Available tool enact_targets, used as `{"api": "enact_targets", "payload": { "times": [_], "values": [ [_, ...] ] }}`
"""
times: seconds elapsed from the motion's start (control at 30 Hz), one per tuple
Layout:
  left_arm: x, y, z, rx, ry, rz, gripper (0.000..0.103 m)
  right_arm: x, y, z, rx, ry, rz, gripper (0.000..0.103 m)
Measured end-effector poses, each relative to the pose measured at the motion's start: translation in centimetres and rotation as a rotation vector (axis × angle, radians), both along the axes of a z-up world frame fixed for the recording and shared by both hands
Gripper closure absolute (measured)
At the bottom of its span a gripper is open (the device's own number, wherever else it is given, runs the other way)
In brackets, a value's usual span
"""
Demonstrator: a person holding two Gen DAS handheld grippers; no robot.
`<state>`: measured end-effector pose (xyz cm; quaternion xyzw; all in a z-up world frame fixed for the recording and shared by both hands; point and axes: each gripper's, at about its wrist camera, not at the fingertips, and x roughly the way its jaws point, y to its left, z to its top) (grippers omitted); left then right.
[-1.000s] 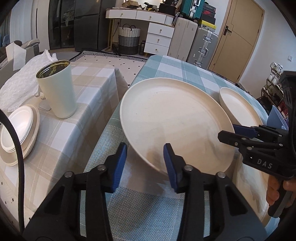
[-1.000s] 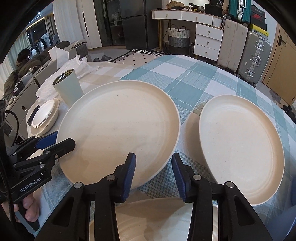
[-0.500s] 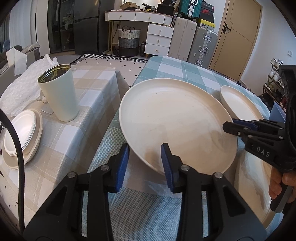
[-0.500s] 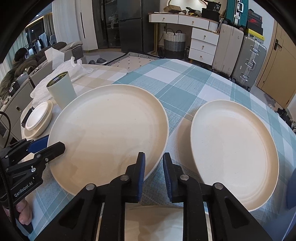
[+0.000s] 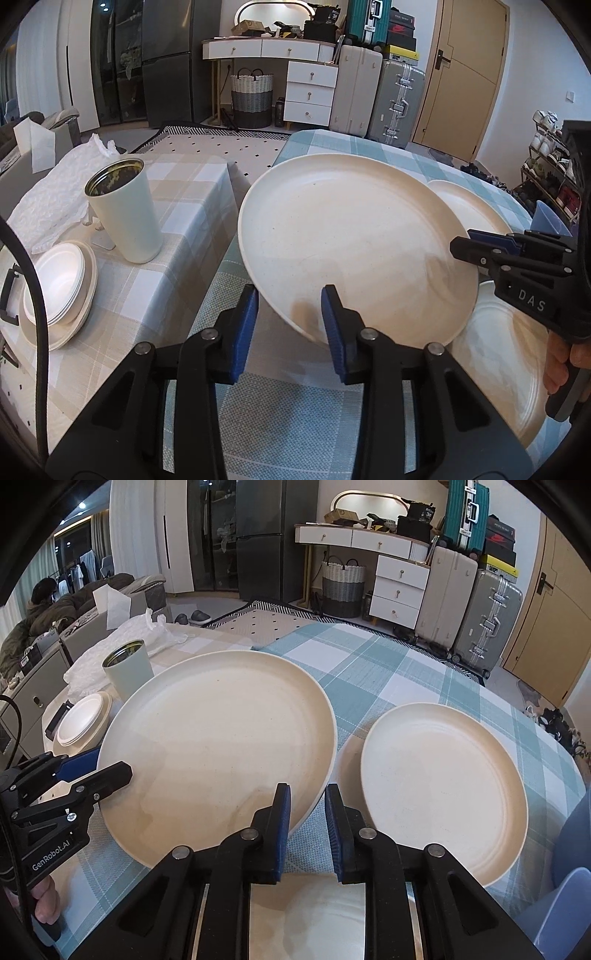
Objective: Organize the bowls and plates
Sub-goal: 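Close the left gripper on the cream plate rim and lift it, then carry the cream plate with the left gripper onto another cream plate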
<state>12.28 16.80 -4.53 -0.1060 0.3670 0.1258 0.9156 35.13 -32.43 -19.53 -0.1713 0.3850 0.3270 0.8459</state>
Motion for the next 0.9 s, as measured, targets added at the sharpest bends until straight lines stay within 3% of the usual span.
{"api": "enact_targets", "payload": {
  "times": [0.9],
  "values": [
    [-5.4,-11.8,6.1,0.115,-0.045,-0.155,0.071,-5.9,-11.3,4.3,0.101,-0.044,-0.102,0.084]
  ]
}}
